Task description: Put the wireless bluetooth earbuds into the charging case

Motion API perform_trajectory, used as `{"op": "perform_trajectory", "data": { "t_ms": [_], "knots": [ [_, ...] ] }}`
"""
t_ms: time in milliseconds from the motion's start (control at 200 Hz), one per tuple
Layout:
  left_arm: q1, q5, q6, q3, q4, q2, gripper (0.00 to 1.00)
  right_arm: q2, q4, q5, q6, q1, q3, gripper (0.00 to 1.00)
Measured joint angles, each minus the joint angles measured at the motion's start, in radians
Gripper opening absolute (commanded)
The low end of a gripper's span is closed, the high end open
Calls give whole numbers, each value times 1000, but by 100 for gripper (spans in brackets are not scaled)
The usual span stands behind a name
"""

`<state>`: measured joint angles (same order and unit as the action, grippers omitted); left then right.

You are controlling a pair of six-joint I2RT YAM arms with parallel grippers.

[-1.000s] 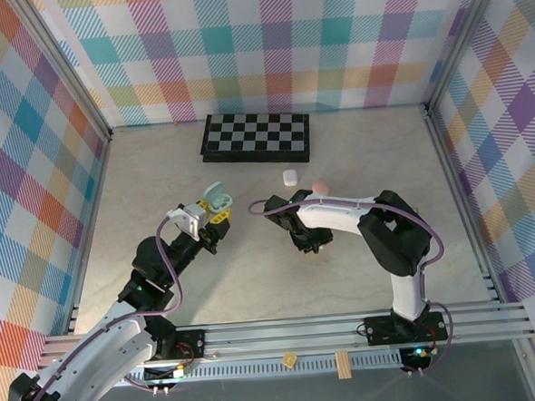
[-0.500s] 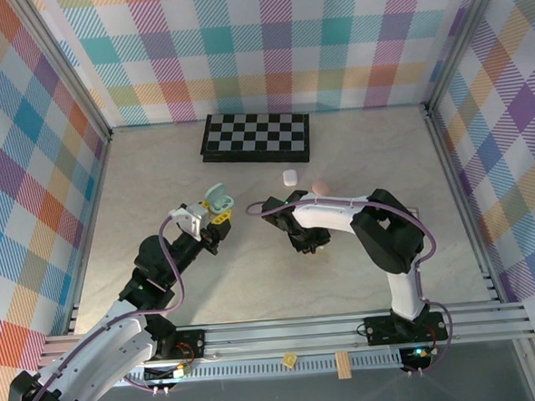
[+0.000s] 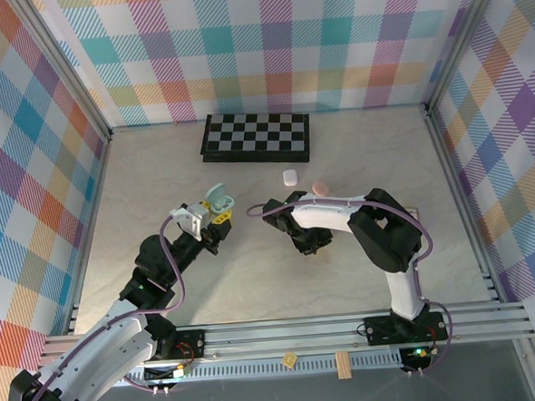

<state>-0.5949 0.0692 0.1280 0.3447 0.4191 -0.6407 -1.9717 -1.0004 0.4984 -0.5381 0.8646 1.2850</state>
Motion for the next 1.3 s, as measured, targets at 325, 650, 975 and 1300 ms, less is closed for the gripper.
{"op": "perform_trajectory", "data": {
  "t_ms": [325,650,975,1300],
  "knots": [
    [0,16,0,0,4,-22,29,5,5,7,5,0,-2,16],
    [0,35,-5,0,47,-100,29,264,118,-8,76,0,-92,14],
    [0,142,-8,28,89,-208,29,648,328,-251,291,-8,-147,12],
    [0,355,-4,58,111,-242,29,822,480,-662,372,-73,-146,12]
  ]
}}
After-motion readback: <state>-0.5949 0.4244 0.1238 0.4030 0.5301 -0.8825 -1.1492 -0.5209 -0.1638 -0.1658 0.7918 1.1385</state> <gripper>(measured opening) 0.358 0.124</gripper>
